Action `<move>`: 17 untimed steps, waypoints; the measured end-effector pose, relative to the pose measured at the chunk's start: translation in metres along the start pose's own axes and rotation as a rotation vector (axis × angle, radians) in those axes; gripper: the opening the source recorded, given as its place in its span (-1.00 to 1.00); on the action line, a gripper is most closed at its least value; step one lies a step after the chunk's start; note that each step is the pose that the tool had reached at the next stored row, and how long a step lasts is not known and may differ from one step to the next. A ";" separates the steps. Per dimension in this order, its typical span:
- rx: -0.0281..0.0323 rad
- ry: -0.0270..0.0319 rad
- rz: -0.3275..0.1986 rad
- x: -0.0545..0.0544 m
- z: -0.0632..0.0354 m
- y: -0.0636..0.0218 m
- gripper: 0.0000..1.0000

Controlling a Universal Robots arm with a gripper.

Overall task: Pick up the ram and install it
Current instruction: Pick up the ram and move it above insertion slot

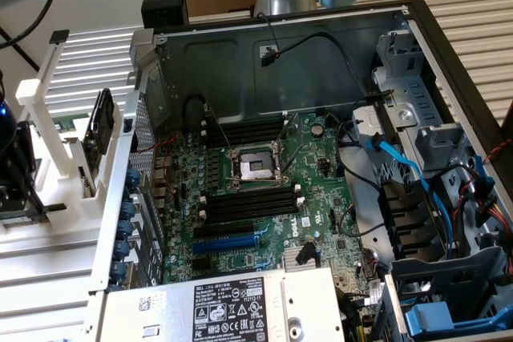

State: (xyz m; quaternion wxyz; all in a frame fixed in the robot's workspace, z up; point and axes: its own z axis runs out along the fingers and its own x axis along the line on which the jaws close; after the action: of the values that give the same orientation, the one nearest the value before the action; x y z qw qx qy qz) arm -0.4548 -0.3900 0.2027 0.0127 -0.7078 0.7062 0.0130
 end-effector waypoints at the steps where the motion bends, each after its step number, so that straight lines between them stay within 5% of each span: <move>1: 0.0000 0.0000 0.000 0.000 -0.0017 0.0000 -0.76; 7: -0.0001 0.0000 0.000 -0.001 -0.0141 0.0000 -0.76; 17: 0.0002 0.0039 0.004 -0.002 -0.0637 0.0000 -0.76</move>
State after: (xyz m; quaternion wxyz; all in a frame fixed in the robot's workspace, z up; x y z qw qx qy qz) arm -0.4548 -0.3901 0.2664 0.0114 -0.7064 0.7076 0.0116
